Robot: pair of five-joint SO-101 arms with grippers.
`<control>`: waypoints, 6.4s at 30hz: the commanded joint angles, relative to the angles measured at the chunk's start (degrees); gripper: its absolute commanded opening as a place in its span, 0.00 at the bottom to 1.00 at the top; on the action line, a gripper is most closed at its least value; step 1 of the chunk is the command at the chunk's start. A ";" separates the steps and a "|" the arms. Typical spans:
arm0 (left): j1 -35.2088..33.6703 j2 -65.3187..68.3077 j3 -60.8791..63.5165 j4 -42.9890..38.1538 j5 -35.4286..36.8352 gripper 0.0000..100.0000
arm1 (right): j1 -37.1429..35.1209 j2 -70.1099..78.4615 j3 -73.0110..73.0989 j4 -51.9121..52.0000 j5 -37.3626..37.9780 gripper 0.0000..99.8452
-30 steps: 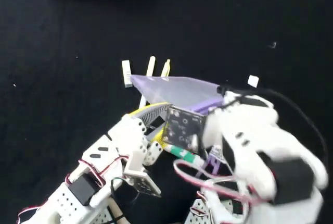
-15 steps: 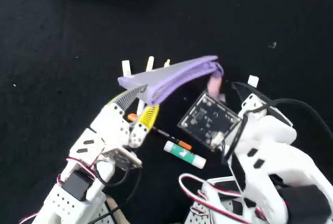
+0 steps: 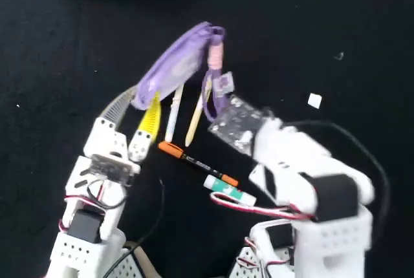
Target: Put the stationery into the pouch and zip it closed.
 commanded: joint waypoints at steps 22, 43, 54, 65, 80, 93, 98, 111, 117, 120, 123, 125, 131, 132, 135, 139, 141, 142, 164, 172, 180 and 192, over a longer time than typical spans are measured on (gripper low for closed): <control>-12.35 0.35 0.22 4.22 6.24 0.12 | -16.53 20.62 26.86 -36.66 -10.46 0.13; -17.80 0.35 4.00 4.22 6.51 0.12 | -19.52 21.05 40.40 -46.77 -7.21 0.14; -18.07 0.35 4.00 4.31 10.29 0.12 | -21.98 38.20 31.43 -45.80 -7.47 0.13; -17.98 0.44 4.00 4.40 10.46 0.12 | -21.89 47.69 23.08 -42.55 -7.56 0.01; -15.78 0.35 4.00 4.31 10.20 0.12 | -11.16 14.37 9.36 -23.56 -7.03 0.01; -11.56 0.35 3.91 4.31 10.02 0.12 | -10.02 13.93 -12.88 -33.14 -19.25 0.01; -9.19 0.35 3.74 4.31 10.02 0.12 | -12.75 18.42 -16.66 -40.26 -26.99 0.01; 2.33 0.44 2.86 4.40 4.84 0.12 | -20.75 11.82 -18.33 -48.35 -36.04 0.01; 2.51 0.44 2.77 4.40 4.84 0.12 | -25.49 3.65 2.59 -67.60 -36.04 0.01; 2.51 0.44 2.77 4.13 4.84 0.12 | -27.43 -1.10 11.74 -75.16 -36.04 0.01; 2.51 0.44 2.77 4.04 4.84 0.12 | -29.71 -5.41 14.37 -76.13 -35.96 0.01; 2.51 0.44 2.68 3.96 4.92 0.12 | -30.42 -6.99 14.46 -75.96 -36.04 0.01; 2.07 0.44 2.07 4.31 9.76 0.21 | -30.51 -4.97 14.73 -77.98 -36.04 0.01; 2.07 0.44 2.07 4.31 9.93 0.21 | -30.51 -4.53 14.73 -78.51 -36.04 0.01; 2.15 0.44 2.07 4.40 9.23 0.20 | -31.30 -3.47 15.08 -79.91 -36.04 0.01; 2.24 0.44 2.07 4.40 9.32 0.19 | -31.74 -1.98 19.03 -84.13 -36.04 0.01; 1.98 0.79 2.33 4.40 9.32 0.19 | -31.47 -2.15 20.62 -85.71 -36.04 0.01; 1.98 0.44 2.86 4.40 9.32 0.19 | -31.38 -2.51 20.88 -85.80 -36.04 0.01; -19.82 0.44 4.00 9.93 13.89 0.19 | -19.87 -20.44 23.52 -61.36 -35.69 0.01; -23.69 0.35 0.13 23.12 14.07 0.19 | -7.12 -20.70 31.69 -54.95 -35.43 0.01; -24.75 0.35 -1.71 32.18 14.07 0.19 | 1.05 -20.26 41.19 -50.02 -26.73 0.01; -41.80 0.35 -3.21 37.19 19.78 0.20 | 0.79 -20.26 46.37 -49.93 -26.81 0.18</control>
